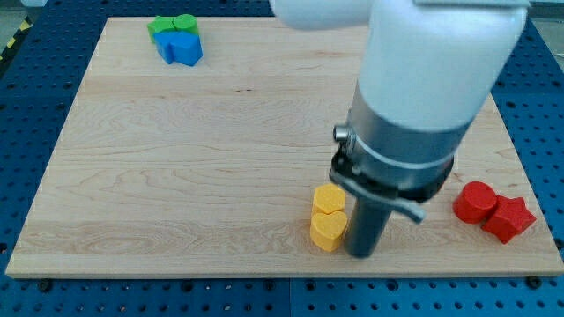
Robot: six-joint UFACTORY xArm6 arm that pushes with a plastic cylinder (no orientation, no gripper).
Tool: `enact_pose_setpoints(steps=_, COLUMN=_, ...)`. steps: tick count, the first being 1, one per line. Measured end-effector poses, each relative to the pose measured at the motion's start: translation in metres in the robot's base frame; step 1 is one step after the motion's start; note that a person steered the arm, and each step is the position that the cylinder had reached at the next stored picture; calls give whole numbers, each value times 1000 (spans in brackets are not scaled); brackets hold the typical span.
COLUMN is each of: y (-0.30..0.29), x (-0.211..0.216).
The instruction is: Separate the yellow blocks from each other
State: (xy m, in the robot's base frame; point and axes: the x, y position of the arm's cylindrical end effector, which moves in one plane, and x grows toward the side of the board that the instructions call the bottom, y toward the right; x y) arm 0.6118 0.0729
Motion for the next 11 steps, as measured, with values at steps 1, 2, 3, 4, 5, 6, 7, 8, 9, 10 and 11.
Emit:
enact_pose_setpoints(steps=1, y=-38, x=7)
enact_pose_setpoints(steps=2, y=-88, x=-25)
enact_pose_setpoints(steps=3, y=-89, x=-60)
enact_pose_setpoints(steps=4, y=-91, x=-44)
enact_pose_setpoints(steps=5, y=-91, x=-12)
enact_pose_setpoints(steps=6, y=-51, x=-6)
enact_pose_setpoints(steps=7, y=-10, x=-44)
enact_pose_setpoints(steps=8, y=1, x=-96)
enact_pose_setpoints(steps=9, y=1, x=-136)
enact_pose_setpoints(steps=10, y=1, x=-142)
enact_pose_setpoints(steps=11, y=-5, x=-146)
